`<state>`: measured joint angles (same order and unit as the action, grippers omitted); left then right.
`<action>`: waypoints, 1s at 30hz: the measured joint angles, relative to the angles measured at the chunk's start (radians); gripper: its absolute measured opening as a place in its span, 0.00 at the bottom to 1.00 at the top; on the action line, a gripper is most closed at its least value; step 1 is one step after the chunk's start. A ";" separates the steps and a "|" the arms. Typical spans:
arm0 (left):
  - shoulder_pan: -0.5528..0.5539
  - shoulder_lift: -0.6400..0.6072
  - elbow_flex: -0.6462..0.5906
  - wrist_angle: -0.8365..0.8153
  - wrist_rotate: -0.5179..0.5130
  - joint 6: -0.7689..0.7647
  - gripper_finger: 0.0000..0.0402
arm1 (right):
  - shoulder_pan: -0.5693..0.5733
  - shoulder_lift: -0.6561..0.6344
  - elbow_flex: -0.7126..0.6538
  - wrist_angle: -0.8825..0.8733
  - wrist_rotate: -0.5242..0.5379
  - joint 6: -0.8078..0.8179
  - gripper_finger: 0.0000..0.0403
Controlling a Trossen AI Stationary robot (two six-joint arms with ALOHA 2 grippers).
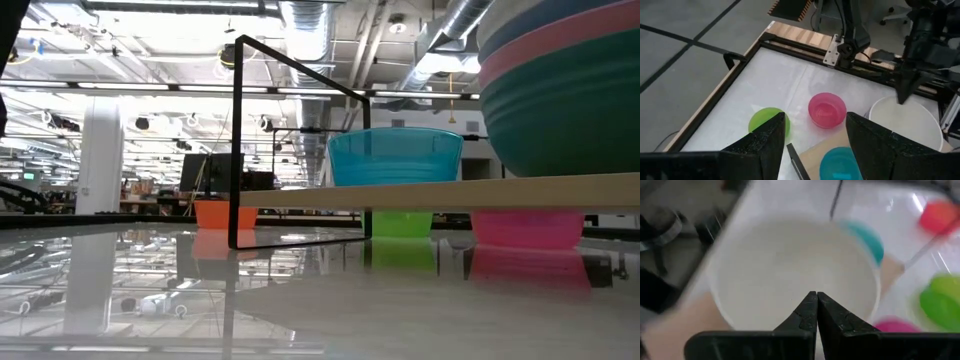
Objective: Place and stack bowls onto a shelf
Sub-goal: Move the small pink bowl to the top center table
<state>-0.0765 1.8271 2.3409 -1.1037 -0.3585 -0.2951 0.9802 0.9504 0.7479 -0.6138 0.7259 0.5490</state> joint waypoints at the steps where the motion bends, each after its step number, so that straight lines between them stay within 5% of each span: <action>1: 0.002 0.000 0.000 0.007 -0.005 0.000 0.48 | -0.003 -0.010 0.022 0.017 0.003 -0.028 0.09; 10: 0.108 0.007 -0.006 -0.037 -0.076 -0.016 0.48 | -0.117 -0.110 0.233 -0.077 0.036 -0.125 0.09; 16: 0.296 0.010 -0.147 -0.009 0.101 -0.077 0.48 | -0.181 -0.150 0.262 -0.172 0.036 -0.008 0.09; 30: 0.461 0.009 -0.733 0.654 0.147 -0.179 0.48 | -0.292 -0.107 0.262 -0.244 0.035 0.187 0.09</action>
<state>0.3844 1.8359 1.6075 -0.4496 -0.2115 -0.4737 0.6878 0.8433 1.0100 -0.8581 0.7609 0.7361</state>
